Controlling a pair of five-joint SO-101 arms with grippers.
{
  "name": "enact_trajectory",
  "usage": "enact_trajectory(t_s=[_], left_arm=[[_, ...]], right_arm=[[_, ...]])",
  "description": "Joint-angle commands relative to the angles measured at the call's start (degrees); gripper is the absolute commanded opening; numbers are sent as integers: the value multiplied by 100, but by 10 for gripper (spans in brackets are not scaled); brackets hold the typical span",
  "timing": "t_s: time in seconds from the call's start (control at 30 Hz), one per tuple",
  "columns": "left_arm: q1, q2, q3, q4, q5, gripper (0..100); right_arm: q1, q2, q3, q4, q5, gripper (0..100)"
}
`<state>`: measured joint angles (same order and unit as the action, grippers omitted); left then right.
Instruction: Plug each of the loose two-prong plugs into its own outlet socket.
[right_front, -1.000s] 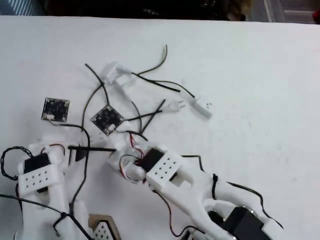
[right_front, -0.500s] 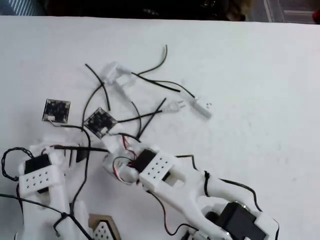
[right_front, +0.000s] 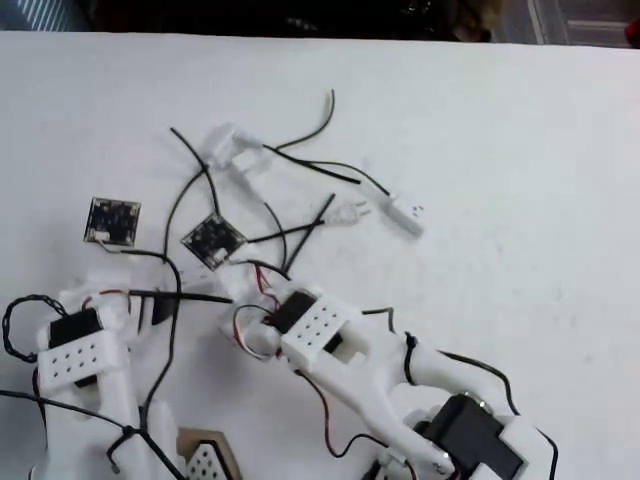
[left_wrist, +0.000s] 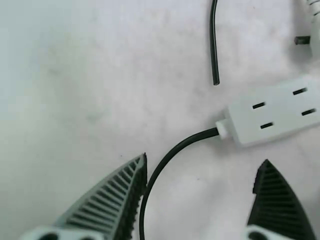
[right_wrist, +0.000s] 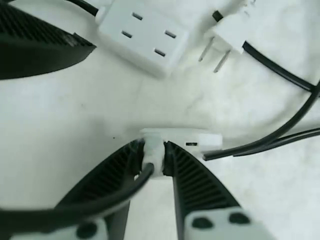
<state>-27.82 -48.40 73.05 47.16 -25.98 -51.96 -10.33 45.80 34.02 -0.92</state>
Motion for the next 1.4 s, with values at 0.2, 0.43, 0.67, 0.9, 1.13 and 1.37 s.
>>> enact_trajectory(t_s=[0.2,0.43,0.67,0.9,1.13,1.37], left_arm=[[-57,-127,0,-97,9,335],[-57,-127,9,-97,9,335],[-57,-127,9,-105,18,335],[-57,-127,9,-105,18,335],[-57,-127,9,-105,18,335],[-57,-119,9,-105,9,335]], right_arm=[[13,-171,-158,514,53,142],[13,-787,-457,1560,9,231],[57,-857,-404,1675,44,262],[796,-840,-404,1842,1389,262],[892,-840,-466,1780,3376,265],[567,-365,-782,1727,4167,265]])
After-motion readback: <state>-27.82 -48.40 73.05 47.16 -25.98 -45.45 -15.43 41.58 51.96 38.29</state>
